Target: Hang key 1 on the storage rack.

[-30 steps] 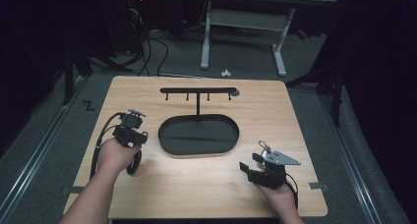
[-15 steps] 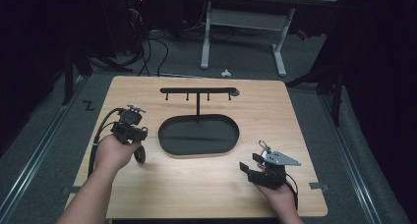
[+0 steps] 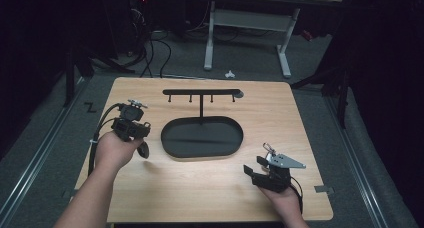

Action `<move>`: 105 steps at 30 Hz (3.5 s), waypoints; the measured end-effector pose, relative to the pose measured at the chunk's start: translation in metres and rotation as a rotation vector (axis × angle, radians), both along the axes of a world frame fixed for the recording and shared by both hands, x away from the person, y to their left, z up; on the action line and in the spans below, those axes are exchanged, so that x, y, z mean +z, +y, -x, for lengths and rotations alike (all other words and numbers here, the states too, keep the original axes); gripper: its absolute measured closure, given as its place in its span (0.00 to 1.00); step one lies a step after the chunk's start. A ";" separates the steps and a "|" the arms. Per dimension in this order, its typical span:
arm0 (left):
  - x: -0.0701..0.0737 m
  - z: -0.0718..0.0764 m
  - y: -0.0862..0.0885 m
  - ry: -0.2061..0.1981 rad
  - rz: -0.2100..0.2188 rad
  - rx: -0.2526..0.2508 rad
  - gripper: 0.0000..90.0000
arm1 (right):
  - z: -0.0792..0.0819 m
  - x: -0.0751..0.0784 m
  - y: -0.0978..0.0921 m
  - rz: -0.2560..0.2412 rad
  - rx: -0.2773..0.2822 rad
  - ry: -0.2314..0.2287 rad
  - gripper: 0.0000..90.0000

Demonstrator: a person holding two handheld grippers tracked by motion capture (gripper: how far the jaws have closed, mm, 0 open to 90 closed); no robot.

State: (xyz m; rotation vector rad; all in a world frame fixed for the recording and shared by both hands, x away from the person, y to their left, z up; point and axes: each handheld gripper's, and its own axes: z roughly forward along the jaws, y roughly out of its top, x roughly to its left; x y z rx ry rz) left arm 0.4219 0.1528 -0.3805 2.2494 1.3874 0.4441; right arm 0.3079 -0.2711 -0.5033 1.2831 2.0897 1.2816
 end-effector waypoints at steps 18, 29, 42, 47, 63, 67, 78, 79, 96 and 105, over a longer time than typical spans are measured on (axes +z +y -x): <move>0.021 -0.004 -0.013 -0.049 0.002 -0.021 0.78 | -0.001 -0.001 0.000 0.000 0.001 0.000 0.37; 0.030 -0.009 -0.021 -0.062 0.007 -0.029 0.78 | -0.001 -0.001 -0.001 -0.002 -0.001 0.001 0.37; 0.031 -0.018 -0.038 -0.052 0.011 -0.048 0.78 | -0.001 0.000 -0.002 -0.004 0.000 -0.001 0.37; 0.032 -0.023 -0.045 -0.044 0.014 -0.053 0.78 | -0.001 0.000 -0.002 -0.004 -0.001 0.000 0.37; 0.035 -0.036 -0.057 -0.003 0.039 -0.063 0.78 | -0.001 0.000 -0.002 -0.003 0.000 -0.002 0.37; 0.040 -0.040 -0.059 0.005 0.030 -0.064 0.78 | -0.001 0.000 -0.002 -0.004 -0.001 0.000 0.37; 0.046 -0.049 -0.061 0.022 0.024 -0.050 0.78 | -0.001 0.000 -0.002 -0.006 0.001 -0.003 0.37; 0.045 -0.049 -0.061 0.024 0.019 -0.049 0.78 | -0.001 0.000 -0.003 -0.005 0.001 -0.003 0.37; 0.040 -0.060 -0.061 0.012 0.012 -0.032 0.78 | 0.000 0.000 -0.003 -0.004 0.001 0.000 0.37; 0.040 -0.068 -0.067 0.016 -0.001 -0.029 0.78 | 0.000 0.000 -0.003 -0.006 0.000 -0.002 0.37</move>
